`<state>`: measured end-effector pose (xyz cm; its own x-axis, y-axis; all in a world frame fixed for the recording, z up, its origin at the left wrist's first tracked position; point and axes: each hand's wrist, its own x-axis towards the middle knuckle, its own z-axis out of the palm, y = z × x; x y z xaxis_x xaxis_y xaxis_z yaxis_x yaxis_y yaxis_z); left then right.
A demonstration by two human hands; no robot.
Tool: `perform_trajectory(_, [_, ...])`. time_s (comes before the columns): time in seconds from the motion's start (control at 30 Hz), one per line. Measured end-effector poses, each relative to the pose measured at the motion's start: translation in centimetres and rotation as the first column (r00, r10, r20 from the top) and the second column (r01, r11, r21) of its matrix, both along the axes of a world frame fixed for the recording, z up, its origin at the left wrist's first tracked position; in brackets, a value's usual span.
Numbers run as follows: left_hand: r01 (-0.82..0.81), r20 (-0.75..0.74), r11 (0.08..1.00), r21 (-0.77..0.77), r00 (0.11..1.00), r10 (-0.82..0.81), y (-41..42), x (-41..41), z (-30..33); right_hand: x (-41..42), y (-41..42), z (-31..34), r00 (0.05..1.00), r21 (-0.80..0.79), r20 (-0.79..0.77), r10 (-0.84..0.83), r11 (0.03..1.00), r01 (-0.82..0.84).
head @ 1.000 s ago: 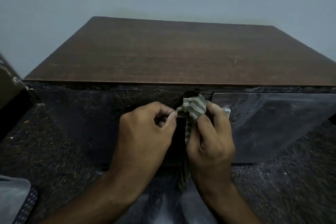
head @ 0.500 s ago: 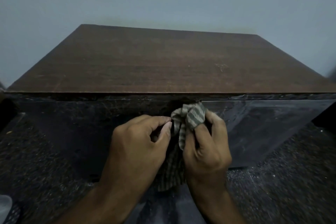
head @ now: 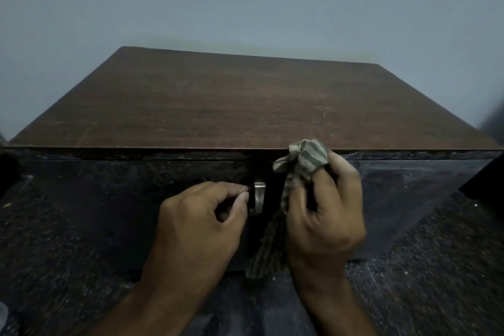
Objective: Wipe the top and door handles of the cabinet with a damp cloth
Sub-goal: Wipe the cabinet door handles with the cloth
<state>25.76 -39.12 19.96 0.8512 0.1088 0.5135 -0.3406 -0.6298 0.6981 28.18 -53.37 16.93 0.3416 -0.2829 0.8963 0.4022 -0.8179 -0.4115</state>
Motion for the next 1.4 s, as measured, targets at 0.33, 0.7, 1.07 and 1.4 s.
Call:
perform_trajectory(0.33, [-0.009,0.004,1.000,-0.007,1.000,0.009,0.1,-0.1,0.0,-0.6,1.3,-0.4,0.993,-0.014,-0.088,0.077,0.997,-0.078])
perform_trajectory(0.7, [-0.087,-0.019,0.995,-0.047,0.996,0.087,1.5,-0.3,0.1,-0.4,3.7,-0.8,0.979,-0.099,-0.134,0.153,0.981,-0.167])
perform_trajectory(1.07, [-0.035,-0.071,0.999,-0.011,0.997,0.034,1.1,-0.4,0.2,-0.4,3.4,-1.4,0.975,-0.145,-0.153,0.164,0.972,-0.186])
perform_trajectory(1.4, [-0.094,-0.131,0.992,-0.082,0.988,0.083,1.1,-0.2,-0.1,-0.7,3.3,-1.8,0.965,-0.215,-0.196,0.176,0.952,-0.218])
